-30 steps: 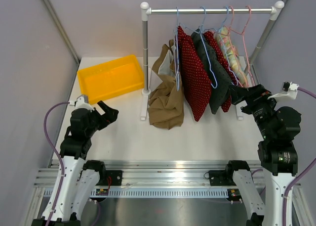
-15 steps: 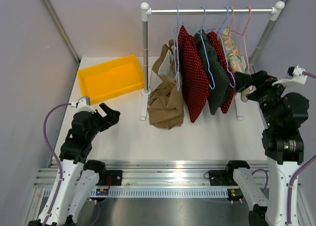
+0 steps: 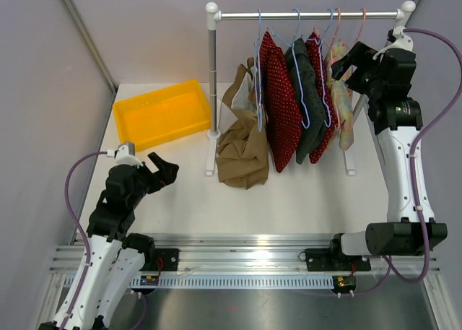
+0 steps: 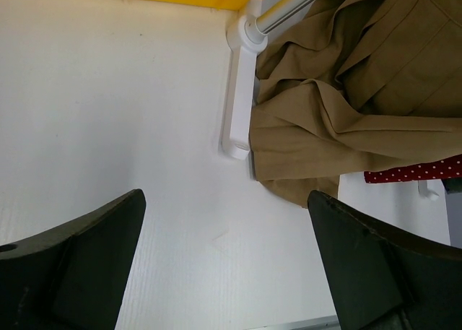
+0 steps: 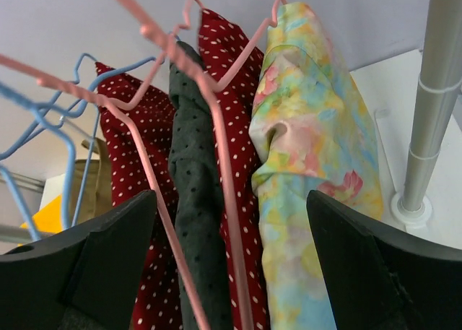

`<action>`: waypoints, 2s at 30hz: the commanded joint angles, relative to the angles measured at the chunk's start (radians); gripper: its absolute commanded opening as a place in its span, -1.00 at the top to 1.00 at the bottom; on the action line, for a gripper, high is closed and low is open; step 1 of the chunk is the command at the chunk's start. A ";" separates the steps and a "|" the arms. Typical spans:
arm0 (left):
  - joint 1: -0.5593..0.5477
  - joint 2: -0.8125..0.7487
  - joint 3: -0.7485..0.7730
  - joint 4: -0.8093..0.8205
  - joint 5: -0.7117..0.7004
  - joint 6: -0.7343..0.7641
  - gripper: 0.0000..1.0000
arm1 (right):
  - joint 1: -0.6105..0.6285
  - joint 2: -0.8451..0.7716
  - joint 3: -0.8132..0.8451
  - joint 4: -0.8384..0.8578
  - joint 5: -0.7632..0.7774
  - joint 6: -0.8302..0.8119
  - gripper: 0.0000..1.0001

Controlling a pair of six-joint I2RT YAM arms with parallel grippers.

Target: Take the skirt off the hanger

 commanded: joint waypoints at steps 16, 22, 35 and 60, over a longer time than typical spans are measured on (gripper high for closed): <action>-0.004 0.000 -0.018 0.064 0.051 -0.002 -0.98 | -0.002 -0.003 0.015 0.086 0.077 -0.042 -0.59; -0.006 0.002 -0.018 0.064 0.053 -0.002 -0.98 | -0.002 -0.069 -0.003 0.108 0.132 -0.064 -0.60; -0.020 0.003 -0.012 0.049 0.028 -0.003 -0.98 | -0.002 0.009 -0.017 0.111 0.146 -0.075 -0.36; -0.318 0.561 0.799 0.006 -0.087 0.259 -0.98 | -0.002 -0.074 0.218 -0.024 0.106 -0.120 1.00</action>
